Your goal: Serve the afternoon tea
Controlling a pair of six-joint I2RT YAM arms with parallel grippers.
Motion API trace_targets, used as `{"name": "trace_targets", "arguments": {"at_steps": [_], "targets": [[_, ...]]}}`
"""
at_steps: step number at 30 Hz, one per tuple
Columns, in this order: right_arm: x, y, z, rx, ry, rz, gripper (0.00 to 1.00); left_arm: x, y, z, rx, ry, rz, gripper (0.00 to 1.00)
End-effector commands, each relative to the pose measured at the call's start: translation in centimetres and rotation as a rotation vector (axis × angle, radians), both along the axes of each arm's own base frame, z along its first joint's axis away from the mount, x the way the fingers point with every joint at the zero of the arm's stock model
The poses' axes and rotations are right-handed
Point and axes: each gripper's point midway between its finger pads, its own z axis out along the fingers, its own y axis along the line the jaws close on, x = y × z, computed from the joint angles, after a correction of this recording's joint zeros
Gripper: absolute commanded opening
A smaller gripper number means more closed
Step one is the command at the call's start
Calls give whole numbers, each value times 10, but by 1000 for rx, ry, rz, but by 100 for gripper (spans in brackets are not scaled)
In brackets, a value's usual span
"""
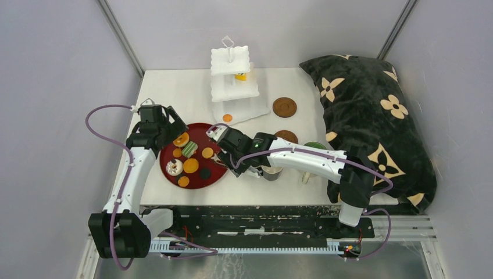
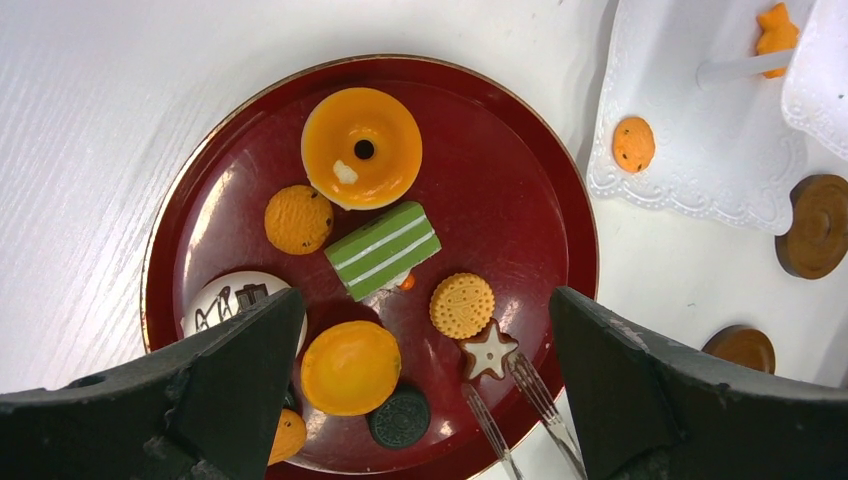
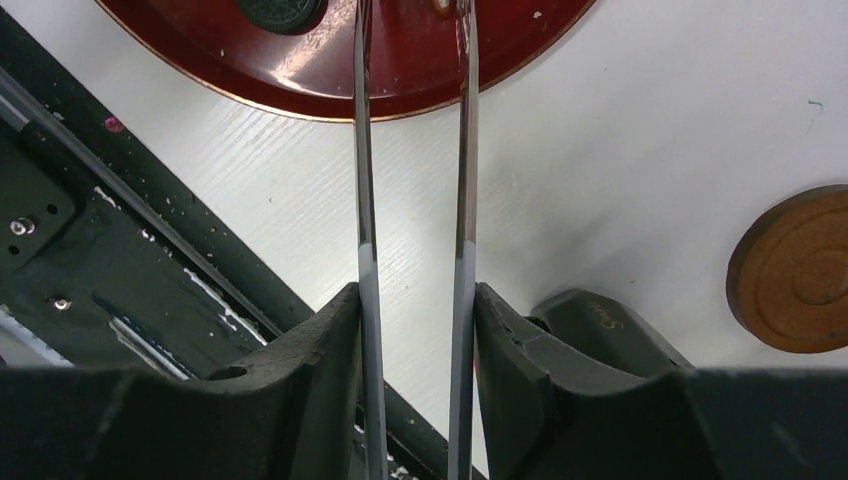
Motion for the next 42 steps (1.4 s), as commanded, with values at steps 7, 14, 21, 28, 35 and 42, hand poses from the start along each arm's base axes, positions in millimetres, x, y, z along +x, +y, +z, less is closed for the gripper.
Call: {"name": "trace_targets", "arguments": {"at_steps": [7, 14, 21, 28, 35, 42], "targets": [[10, 10, 18, 63, -111, -84, 47, 4, 1, 9, 7, -51, -12, 100], [1, 13, 9, 63, -81, -87, 49, 4, 1, 11, 12, -51, -13, 100], [1, 13, 1, 47, -79, -129, 49, 4, 1, 11, 10, -50, -15, 100], [7, 8, -5, 16, -101, -169, 47, 4, 1, 11, 14, -44, -20, 100], [4, 0, -8, 0, -108, -135, 46, 9, 0, 18, 13, -62, -27, 100], [0, 9, -13, 8, -79, -102, 47, 6, -2, 15, 2, -63, -29, 100]]}}
